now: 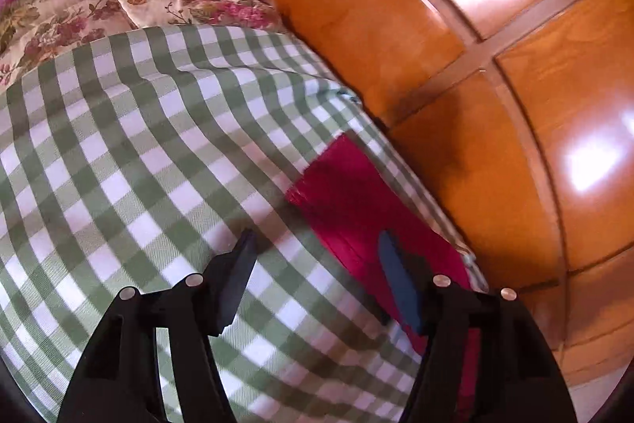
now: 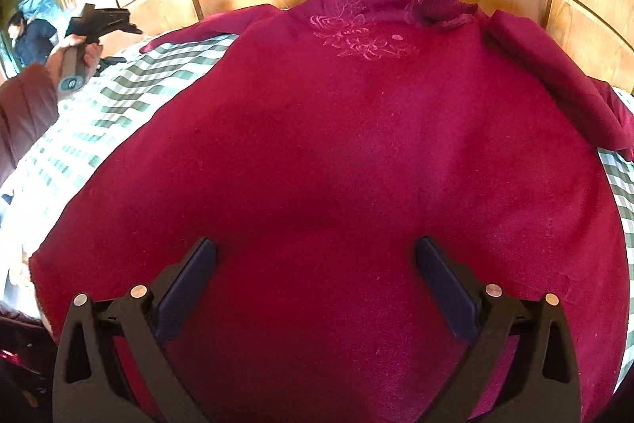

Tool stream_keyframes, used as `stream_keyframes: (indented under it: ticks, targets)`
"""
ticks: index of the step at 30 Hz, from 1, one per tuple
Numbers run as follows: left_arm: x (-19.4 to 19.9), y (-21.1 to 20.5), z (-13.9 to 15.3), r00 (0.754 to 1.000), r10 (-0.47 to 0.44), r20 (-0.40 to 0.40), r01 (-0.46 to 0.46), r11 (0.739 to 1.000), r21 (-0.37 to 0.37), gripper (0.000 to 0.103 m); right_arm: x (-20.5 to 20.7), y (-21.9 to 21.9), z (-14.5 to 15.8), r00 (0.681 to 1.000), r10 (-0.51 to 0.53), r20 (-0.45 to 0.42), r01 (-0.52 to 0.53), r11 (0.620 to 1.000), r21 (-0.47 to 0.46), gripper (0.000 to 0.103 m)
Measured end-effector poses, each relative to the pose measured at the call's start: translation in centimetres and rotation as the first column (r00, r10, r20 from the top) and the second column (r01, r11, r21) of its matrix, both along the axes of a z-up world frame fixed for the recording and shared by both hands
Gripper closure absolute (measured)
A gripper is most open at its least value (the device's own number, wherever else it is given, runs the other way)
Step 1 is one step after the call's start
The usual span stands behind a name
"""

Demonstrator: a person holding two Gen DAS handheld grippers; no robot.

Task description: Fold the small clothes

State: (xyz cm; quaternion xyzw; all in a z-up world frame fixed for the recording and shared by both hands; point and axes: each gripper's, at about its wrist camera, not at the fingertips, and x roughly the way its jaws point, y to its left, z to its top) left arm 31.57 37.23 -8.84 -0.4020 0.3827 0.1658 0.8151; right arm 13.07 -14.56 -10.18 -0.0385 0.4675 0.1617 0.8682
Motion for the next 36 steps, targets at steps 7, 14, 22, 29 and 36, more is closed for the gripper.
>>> stream_keyframes:
  ticks: [7, 14, 22, 29, 36]
  targets:
    - [2.6, -3.2, 0.2, 0.997, -0.038, -0.065, 0.052, 0.973, 0.225, 0.098, -0.3, -0.1, -0.1, 1.000, -0.012, 0.027, 0.012, 1.000, 0.008, 0.003]
    - [-4.9, -2.9, 3.2, 0.997, 0.061, -0.047, -0.042, 0.943, 0.330, 0.098, -0.6, -0.4, -0.2, 0.998, -0.024, 0.054, 0.023, 0.999, 0.023, 0.003]
    - [-9.4, -1.2, 2.7, 0.965, 0.191, -0.177, -0.103, 0.904, 0.414, 0.098, -0.6, -0.7, 0.0, 0.998, -0.022, 0.063, 0.020, 0.999, 0.039, 0.003]
    - [-13.0, -3.3, 2.0, 0.970, 0.161, -0.182, -0.089, 0.931, 0.354, 0.081, -0.7, -0.9, 0.1, 0.998, -0.022, 0.065, 0.020, 0.999, 0.038, 0.003]
    - [-19.5, -9.2, 2.5, 0.989, -0.138, -0.045, 0.145, 0.965, 0.221, 0.064, -0.7, -1.2, 1.2, 1.000, -0.010, 0.019, 0.009, 1.000, 0.028, 0.004]
